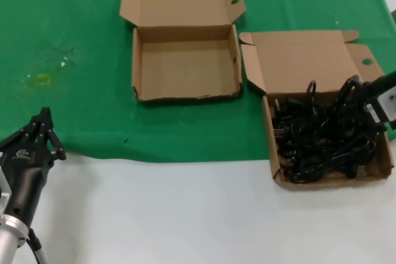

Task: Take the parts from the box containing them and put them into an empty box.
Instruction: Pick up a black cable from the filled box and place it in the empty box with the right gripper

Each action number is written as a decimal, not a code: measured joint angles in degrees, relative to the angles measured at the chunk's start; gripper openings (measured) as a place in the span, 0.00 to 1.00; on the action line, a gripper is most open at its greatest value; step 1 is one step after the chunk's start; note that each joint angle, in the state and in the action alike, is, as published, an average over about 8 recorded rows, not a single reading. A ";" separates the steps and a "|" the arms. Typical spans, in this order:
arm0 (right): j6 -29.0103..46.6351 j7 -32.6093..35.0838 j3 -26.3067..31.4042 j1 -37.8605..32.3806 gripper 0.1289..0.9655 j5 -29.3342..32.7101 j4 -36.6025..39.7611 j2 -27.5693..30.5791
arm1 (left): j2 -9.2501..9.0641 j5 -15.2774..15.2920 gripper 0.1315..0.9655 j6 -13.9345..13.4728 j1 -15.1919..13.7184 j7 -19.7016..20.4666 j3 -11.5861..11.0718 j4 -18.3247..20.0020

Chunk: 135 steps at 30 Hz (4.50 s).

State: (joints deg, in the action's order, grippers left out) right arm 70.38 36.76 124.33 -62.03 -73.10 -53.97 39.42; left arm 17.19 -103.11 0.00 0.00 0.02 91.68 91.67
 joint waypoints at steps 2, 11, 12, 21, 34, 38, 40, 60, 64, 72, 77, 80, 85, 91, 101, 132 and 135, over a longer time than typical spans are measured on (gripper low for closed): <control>0.32 -0.90 -0.21 0.03 0.10 -0.12 -1.12 0.41 | 0.00 0.00 0.01 0.00 0.00 0.00 0.00 0.00; 2.48 -6.22 -1.32 0.22 0.10 -1.03 -6.92 2.49 | 0.00 0.00 0.01 0.00 0.00 0.00 0.00 0.00; 2.73 -6.86 -1.43 0.12 0.10 -1.12 -7.42 2.62 | 0.00 0.00 0.01 0.00 0.00 0.00 0.00 0.00; 4.54 -12.95 -2.03 -1.84 0.10 -2.04 -9.31 1.52 | 0.00 0.00 0.01 0.00 0.00 0.00 0.00 0.00; 5.03 -19.74 -0.24 -7.05 0.10 -1.37 -4.69 -5.68 | 0.00 0.00 0.01 0.00 0.00 0.00 0.00 0.00; 5.11 -20.49 0.47 -8.88 0.10 -0.71 -3.51 -7.21 | 0.00 0.00 0.01 0.00 0.00 0.00 0.00 0.00; 5.23 -20.82 0.74 -9.81 0.10 -0.40 -3.14 -7.72 | 0.00 0.00 0.01 0.00 0.00 0.00 0.00 0.00; 5.16 -23.50 1.41 -12.88 0.10 0.61 -4.36 -9.06 | 0.00 0.00 0.01 0.00 0.00 0.00 0.00 0.00; 4.19 -23.55 1.45 -13.52 0.10 0.59 -2.81 -10.55 | 0.00 0.00 0.01 0.00 0.00 0.00 0.00 0.00; 1.67 -22.34 1.77 -15.69 0.10 0.48 3.67 -15.07 | 0.00 0.00 0.01 0.00 0.00 0.00 0.00 0.00; -0.57 -20.31 1.90 -17.03 0.10 0.20 9.35 -18.65 | 0.00 0.00 0.01 0.00 0.00 0.00 0.00 0.00; -1.99 -18.62 1.88 -17.94 0.10 -0.08 13.35 -20.92 | 0.00 0.00 0.01 0.00 0.00 0.00 0.00 0.00; -4.40 -14.80 1.62 -19.91 0.09 -0.66 21.31 -24.82 | 0.00 0.00 0.01 0.00 0.00 0.00 0.00 0.00; -7.78 -8.33 0.55 -23.31 0.09 -1.69 33.50 -29.84 | 0.00 0.00 0.01 0.00 0.00 0.00 0.00 0.00; -14.32 0.93 -2.12 -27.74 0.09 -3.41 49.30 -36.27 | 0.00 0.00 0.01 0.00 0.00 0.00 0.00 0.00; -24.18 5.19 5.91 -22.75 0.09 -15.28 49.73 -39.41 | 0.00 0.00 0.01 0.00 0.00 0.00 0.00 0.00; -24.73 5.44 7.96 -22.33 0.09 -17.41 49.60 -39.42 | 0.00 0.00 0.01 0.00 0.00 0.00 0.00 0.00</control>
State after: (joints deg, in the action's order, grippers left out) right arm 45.65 42.20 132.29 -84.36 -90.50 -4.38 0.00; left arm 17.19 -103.12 0.00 0.00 0.02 91.68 91.67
